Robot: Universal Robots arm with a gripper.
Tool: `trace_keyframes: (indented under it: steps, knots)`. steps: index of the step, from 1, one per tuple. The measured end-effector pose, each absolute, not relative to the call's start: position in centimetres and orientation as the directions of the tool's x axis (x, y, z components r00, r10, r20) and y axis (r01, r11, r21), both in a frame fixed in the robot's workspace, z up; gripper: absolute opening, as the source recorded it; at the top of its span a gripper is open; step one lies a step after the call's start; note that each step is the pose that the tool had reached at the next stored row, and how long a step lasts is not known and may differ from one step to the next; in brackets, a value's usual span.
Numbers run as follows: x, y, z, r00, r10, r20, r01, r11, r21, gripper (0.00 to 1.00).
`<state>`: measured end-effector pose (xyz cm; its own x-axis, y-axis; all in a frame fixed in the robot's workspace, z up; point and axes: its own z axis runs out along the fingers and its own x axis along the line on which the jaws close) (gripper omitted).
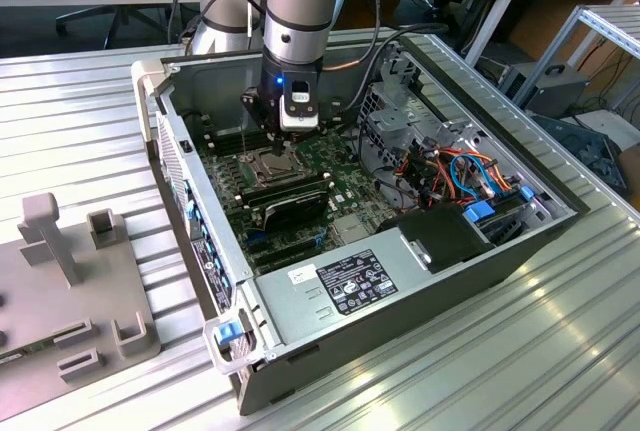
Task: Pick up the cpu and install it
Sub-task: 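Install the first cpu locking lever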
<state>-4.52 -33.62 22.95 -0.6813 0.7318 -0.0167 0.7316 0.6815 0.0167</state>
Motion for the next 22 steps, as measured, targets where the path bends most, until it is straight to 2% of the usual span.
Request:
trace_keyframes:
  steps: [22]
  knots:
    - [-4.52, -33.62, 22.95, -0.69, 0.723, -0.017, 0.723, 0.69, 0.017, 0.11]
